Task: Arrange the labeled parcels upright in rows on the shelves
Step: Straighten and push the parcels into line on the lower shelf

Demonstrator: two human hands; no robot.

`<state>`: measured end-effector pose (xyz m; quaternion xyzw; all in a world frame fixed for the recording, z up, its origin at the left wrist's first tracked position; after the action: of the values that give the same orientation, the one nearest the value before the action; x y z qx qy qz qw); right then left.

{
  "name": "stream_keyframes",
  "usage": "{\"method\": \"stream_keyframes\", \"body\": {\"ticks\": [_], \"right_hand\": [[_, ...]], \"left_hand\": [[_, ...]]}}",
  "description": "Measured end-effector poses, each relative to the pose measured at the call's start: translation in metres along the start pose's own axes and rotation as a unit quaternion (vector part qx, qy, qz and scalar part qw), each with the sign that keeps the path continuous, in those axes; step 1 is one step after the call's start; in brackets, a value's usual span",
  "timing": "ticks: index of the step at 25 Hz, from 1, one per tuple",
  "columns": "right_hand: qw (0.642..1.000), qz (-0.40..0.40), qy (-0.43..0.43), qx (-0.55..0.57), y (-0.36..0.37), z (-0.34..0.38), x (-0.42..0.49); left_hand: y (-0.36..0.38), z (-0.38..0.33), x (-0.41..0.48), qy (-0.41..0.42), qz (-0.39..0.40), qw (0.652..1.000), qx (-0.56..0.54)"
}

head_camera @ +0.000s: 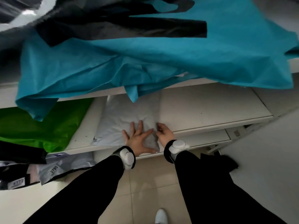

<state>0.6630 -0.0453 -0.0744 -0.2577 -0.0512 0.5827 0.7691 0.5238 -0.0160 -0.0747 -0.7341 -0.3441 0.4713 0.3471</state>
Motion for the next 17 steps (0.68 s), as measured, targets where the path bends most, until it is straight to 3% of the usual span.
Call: {"method": "stream_keyframes", "body": {"ticks": [5,13,17], "right_hand": [[0.999,-0.01,0.02,0.039,0.003,-0.007,0.003],[1.0,-0.021,-0.008,0.011,0.005,0.0,-0.004],[0.999,-0.032,-0.008,0.004,0.009,-0.006,0.002]], "left_hand": [[0.01,-0.004,0.0,-0.003,-0.019,0.992,0.124],[0.018,-0.008,0.004,-0.028,-0.06,0.988,0.143],[0.015,-0.011,0.002,-0.032,-0.074,0.992,0.096]]}}
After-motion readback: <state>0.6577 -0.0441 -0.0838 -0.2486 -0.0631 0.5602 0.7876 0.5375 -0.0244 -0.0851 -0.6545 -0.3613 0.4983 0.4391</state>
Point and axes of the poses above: each hand's wrist, its own x-axis towards the middle knuckle, its own y-axis out of the palm, z = x × y, the point moved 6 cm from there along x, towards the middle knuckle, and after that the axes turned 13 degrees about -y, right-handed, at the moved point
